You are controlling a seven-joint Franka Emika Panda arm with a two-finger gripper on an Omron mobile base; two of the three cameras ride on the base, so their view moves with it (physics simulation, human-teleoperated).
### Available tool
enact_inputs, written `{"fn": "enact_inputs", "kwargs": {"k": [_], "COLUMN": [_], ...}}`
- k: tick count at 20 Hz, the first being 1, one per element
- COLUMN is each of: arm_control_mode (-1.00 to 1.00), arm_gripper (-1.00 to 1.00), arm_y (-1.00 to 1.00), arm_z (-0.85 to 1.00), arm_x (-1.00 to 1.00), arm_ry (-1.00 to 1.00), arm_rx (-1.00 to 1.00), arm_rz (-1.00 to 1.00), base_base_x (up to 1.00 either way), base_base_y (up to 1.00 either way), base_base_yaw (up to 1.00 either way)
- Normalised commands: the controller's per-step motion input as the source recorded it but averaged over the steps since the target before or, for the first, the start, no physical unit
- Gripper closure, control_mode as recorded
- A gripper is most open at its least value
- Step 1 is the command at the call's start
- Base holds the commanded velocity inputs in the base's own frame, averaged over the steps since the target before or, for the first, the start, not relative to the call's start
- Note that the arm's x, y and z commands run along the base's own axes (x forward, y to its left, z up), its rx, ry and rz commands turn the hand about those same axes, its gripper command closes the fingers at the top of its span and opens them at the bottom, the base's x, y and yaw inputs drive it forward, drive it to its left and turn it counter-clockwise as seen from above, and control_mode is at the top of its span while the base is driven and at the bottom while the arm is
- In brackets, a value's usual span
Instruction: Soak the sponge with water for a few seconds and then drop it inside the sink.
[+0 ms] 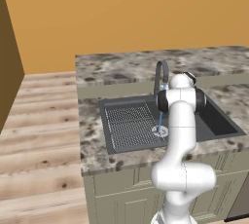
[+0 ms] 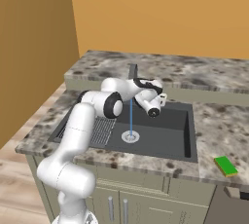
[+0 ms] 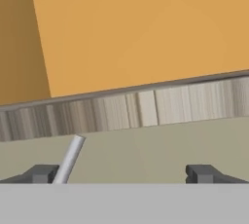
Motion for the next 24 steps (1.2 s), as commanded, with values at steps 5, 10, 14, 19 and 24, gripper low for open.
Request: {"fn": "enact_inputs", "kwargs": {"k": [5, 10, 14, 19, 24], "arm_control_mode": [-1.0, -1.0, -1.0, -1.0, -1.0], "arm_gripper": [-1.0, -1.0, -1.0, -1.0, -1.0], "arm_y": [-0.63, -0.59, -0.47, -0.52, -0.52], "arm_z": [-0.34, -0.24, -0.01, 0.0, 0.09], "arm_x": [0.0, 0.0, 0.0, 0.0, -0.03], "arm_ry": [0.0, 0.0, -0.01, 0.0, 0.0], "arm_rx": [0.03, 0.03, 0.05, 0.1, 0.13], "arm_rz": [-0.05, -0.04, -0.02, -0.03, -0.04], "base_base_x": [0.0, 0.0, 0.0, 0.0, 0.0], "base_base_y": [0.0, 0.0, 0.0, 0.0, 0.0], "base_base_yaw": [0.0, 0.0, 0.0, 0.0, 0.0]}}
